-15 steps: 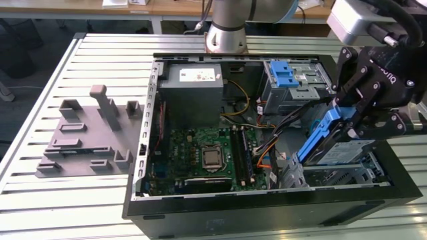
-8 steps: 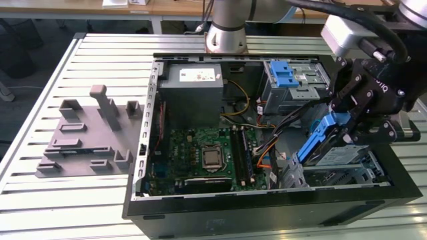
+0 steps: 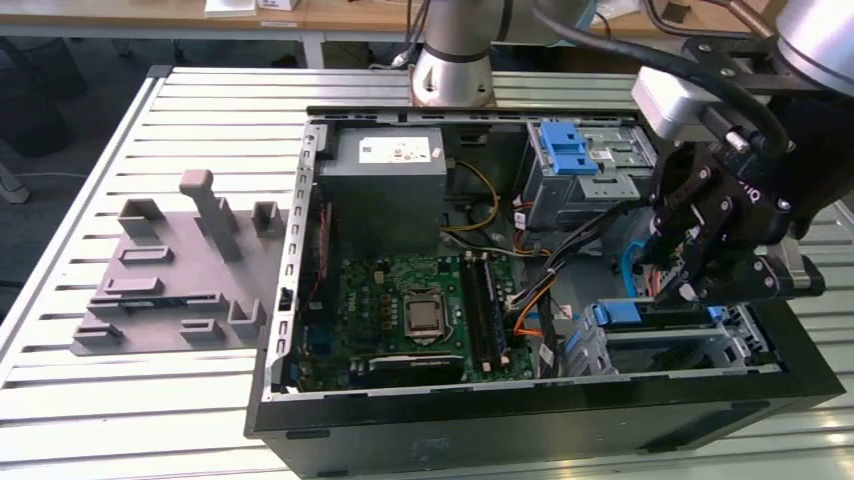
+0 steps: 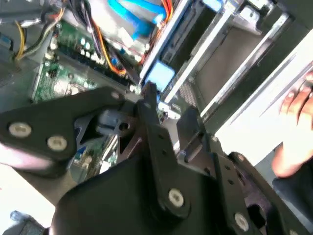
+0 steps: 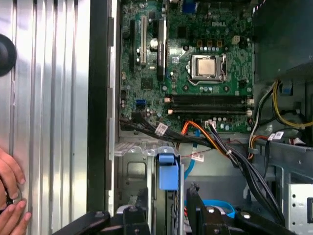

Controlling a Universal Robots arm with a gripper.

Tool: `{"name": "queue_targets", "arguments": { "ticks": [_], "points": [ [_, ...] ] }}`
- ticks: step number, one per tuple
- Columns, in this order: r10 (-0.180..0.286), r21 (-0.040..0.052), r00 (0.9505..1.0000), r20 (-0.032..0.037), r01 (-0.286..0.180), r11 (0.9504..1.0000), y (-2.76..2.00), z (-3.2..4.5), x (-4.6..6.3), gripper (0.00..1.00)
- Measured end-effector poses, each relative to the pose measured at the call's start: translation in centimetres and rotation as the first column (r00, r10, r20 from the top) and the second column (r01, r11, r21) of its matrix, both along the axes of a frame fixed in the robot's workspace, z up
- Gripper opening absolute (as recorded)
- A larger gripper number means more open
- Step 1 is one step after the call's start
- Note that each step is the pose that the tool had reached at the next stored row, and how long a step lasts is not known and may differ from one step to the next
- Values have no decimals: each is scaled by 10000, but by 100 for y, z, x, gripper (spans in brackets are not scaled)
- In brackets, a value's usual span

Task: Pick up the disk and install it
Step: 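Insert the disk into the insertion slot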

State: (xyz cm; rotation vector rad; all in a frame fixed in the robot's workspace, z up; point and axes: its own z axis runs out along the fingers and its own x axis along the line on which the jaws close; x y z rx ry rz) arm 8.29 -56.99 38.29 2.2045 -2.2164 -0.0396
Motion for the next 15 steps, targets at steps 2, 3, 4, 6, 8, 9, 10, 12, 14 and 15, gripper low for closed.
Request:
{"name": "queue_targets", "arguments": {
  "ticks": [2, 3, 4, 6, 8, 9, 10, 12, 14, 15],
  "points": [
    [0, 1, 10000, 0, 0, 10000, 0, -27, 0, 44],
    [0, 0, 10000, 0, 0, 10000, 0, -41, 0, 44],
    [0, -1, 10000, 0, 0, 10000, 0, -52, 0, 43],
    [0, -2, 10000, 0, 0, 10000, 0, -74, 0, 36],
    [0, -1, 10000, 0, 0, 10000, 0, -96, 0, 30],
    [0, -1, 10000, 0, 0, 10000, 0, -107, 0, 24],
    [0, -1, 10000, 0, 0, 10000, 0, -117, 0, 19],
    [0, -1, 10000, 0, 0, 10000, 0, -136, 0, 13],
    [0, -1, 10000, 0, 0, 10000, 0, -155, 0, 11],
    [0, -1, 10000, 0, 0, 10000, 0, -163, 0, 11]
  ]
}}
